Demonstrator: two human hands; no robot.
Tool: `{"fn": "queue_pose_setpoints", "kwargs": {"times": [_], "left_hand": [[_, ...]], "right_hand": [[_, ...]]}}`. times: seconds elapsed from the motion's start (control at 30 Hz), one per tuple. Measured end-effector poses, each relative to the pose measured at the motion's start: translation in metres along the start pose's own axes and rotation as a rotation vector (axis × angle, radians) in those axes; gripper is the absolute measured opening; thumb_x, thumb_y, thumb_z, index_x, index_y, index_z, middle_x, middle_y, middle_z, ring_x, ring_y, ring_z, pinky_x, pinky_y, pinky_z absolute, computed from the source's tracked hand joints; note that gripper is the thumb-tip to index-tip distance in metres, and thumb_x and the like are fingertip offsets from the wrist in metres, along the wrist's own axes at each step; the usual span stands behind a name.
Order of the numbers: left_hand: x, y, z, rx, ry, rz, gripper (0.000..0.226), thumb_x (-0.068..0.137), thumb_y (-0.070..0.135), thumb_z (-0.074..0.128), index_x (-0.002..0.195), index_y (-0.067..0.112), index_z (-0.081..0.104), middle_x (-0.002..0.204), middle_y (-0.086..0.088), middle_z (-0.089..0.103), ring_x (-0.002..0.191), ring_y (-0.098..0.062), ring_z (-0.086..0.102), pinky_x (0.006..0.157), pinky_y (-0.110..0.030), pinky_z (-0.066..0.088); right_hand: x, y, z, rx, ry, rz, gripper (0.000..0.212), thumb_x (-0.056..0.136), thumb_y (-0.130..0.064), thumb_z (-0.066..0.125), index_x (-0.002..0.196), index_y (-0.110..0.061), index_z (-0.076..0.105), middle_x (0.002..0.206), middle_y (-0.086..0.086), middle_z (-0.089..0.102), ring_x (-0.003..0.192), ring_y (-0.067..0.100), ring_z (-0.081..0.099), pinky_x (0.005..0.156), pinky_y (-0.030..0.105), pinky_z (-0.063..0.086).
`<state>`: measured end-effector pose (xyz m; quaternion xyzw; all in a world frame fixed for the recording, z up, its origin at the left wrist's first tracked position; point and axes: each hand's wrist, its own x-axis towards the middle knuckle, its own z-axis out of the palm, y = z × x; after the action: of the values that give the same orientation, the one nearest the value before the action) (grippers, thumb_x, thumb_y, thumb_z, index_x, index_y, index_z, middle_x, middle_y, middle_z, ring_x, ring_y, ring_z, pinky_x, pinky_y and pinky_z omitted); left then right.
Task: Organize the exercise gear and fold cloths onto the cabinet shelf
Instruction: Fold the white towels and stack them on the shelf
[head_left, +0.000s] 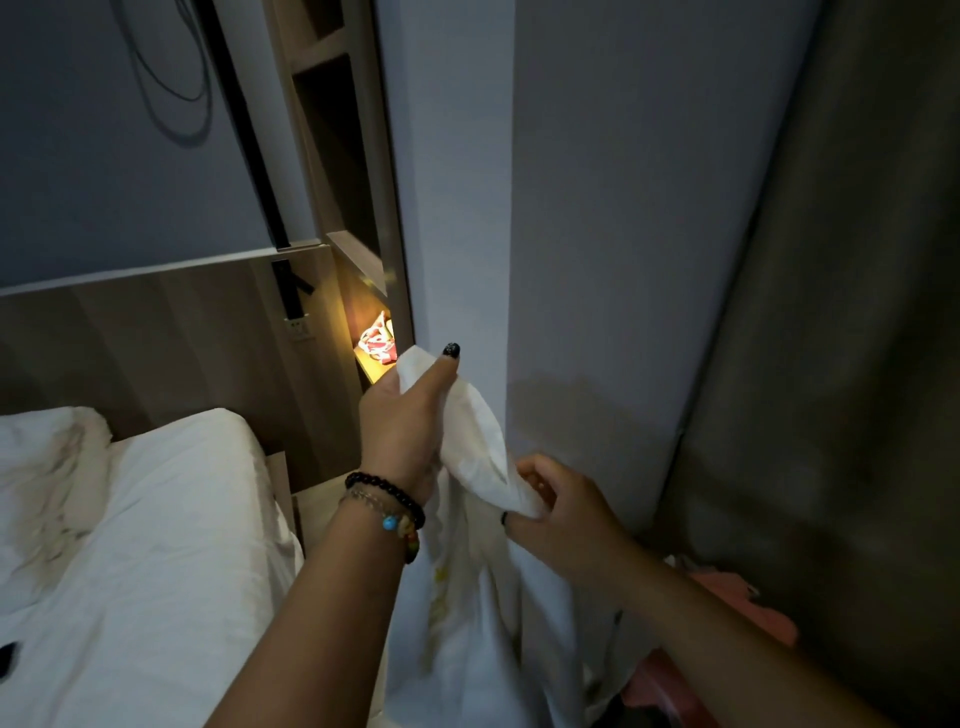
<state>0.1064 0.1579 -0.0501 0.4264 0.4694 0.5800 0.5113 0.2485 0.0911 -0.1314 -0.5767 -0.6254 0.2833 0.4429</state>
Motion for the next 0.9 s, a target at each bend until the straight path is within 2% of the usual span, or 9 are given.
{"fn": "queue_pose_setpoints", "kwargs": {"times": [0.2, 0.27, 0.37, 0.43, 0.53, 0.67, 0.73, 0.8, 0.9], "left_hand": [[0.016, 0.005, -0.003, -0.203, 0.097, -0.02, 0.02, 0.081, 0.03, 0.073, 0.095, 0.017, 0.07, 0.089, -0.003, 0.067, 0.081, -0.015, 0.065, 0.058, -0.026, 0.051], [0.021, 0.006, -0.002, -0.236, 0.121, -0.006, 0.011, 0.08, 0.027, 0.074, 0.086, 0.02, 0.071, 0.079, 0.003, 0.068, 0.072, -0.009, 0.067, 0.052, -0.021, 0.052], [0.027, 0.01, -0.002, -0.286, 0.166, 0.004, 0.005, 0.079, 0.022, 0.074, 0.08, 0.019, 0.071, 0.067, 0.009, 0.067, 0.06, -0.002, 0.066, 0.047, -0.017, 0.049], [0.032, 0.014, -0.007, -0.301, 0.19, -0.006, 0.002, 0.079, 0.022, 0.073, 0.079, 0.021, 0.071, 0.073, 0.007, 0.068, 0.067, -0.006, 0.067, 0.05, -0.019, 0.05], [0.041, 0.018, -0.017, -0.269, 0.229, 0.004, 0.004, 0.079, 0.025, 0.072, 0.077, 0.025, 0.07, 0.085, 0.002, 0.068, 0.083, -0.014, 0.066, 0.062, -0.027, 0.051], [0.049, 0.021, -0.026, -0.268, 0.278, 0.032, 0.004, 0.081, 0.024, 0.071, 0.08, 0.025, 0.067, 0.091, 0.0, 0.066, 0.087, -0.015, 0.064, 0.069, -0.031, 0.053], [0.05, 0.017, -0.03, -0.205, 0.273, 0.082, 0.008, 0.082, 0.023, 0.07, 0.077, 0.025, 0.065, 0.085, 0.002, 0.064, 0.082, -0.014, 0.062, 0.073, -0.033, 0.054], [0.052, 0.013, -0.034, 0.021, 0.243, 0.225, 0.012, 0.081, 0.022, 0.071, 0.076, 0.026, 0.061, 0.08, 0.005, 0.06, 0.076, -0.011, 0.058, 0.075, -0.035, 0.053], [0.053, 0.008, -0.041, 0.434, 0.011, 0.46, 0.036, 0.07, 0.031, 0.08, 0.095, 0.033, 0.055, 0.093, 0.015, 0.059, 0.086, -0.001, 0.057, 0.077, -0.026, 0.053]], "right_hand": [[-0.013, 0.037, -0.01, -0.364, 0.197, 0.059, 0.029, 0.072, -0.02, 0.068, 0.084, -0.034, 0.045, 0.083, -0.016, 0.048, 0.074, 0.009, 0.051, 0.059, 0.016, 0.037], [-0.015, 0.044, -0.015, -0.398, 0.26, 0.04, 0.034, 0.073, -0.016, 0.067, 0.091, -0.034, 0.044, 0.086, -0.016, 0.045, 0.077, 0.007, 0.048, 0.062, 0.013, 0.035], [-0.011, 0.043, -0.023, -0.36, 0.316, -0.019, 0.041, 0.063, -0.017, 0.065, 0.094, -0.033, 0.043, 0.09, -0.018, 0.043, 0.08, 0.004, 0.046, 0.069, 0.02, 0.039], [-0.004, 0.043, -0.031, -0.324, 0.339, 0.0, 0.041, 0.06, -0.019, 0.066, 0.091, -0.034, 0.043, 0.089, -0.018, 0.044, 0.079, 0.008, 0.05, 0.068, 0.024, 0.045], [0.005, 0.054, -0.047, -0.333, 0.326, 0.168, 0.032, 0.065, -0.015, 0.07, 0.077, -0.033, 0.046, 0.076, -0.014, 0.052, 0.066, 0.01, 0.054, 0.058, 0.027, 0.047], [0.01, 0.075, -0.051, -0.31, 0.287, 0.322, 0.033, 0.075, -0.003, 0.06, 0.056, -0.018, 0.037, 0.052, -0.005, 0.036, 0.047, 0.014, 0.035, 0.048, 0.025, 0.028], [0.017, 0.075, -0.05, -0.264, 0.32, 0.355, 0.034, 0.075, 0.002, 0.054, 0.055, -0.016, 0.033, 0.054, 0.001, 0.03, 0.052, 0.016, 0.03, 0.052, 0.027, 0.023], [0.027, 0.062, -0.048, -0.162, 0.379, 0.324, 0.036, 0.074, 0.005, 0.05, 0.054, -0.018, 0.031, 0.056, 0.004, 0.028, 0.057, 0.015, 0.03, 0.054, 0.029, 0.021], [0.042, 0.028, -0.046, -0.047, 0.415, 0.162, 0.024, 0.068, -0.011, 0.051, 0.05, -0.016, 0.034, 0.056, 0.003, 0.028, 0.056, 0.012, 0.03, 0.052, 0.029, 0.022]]}}
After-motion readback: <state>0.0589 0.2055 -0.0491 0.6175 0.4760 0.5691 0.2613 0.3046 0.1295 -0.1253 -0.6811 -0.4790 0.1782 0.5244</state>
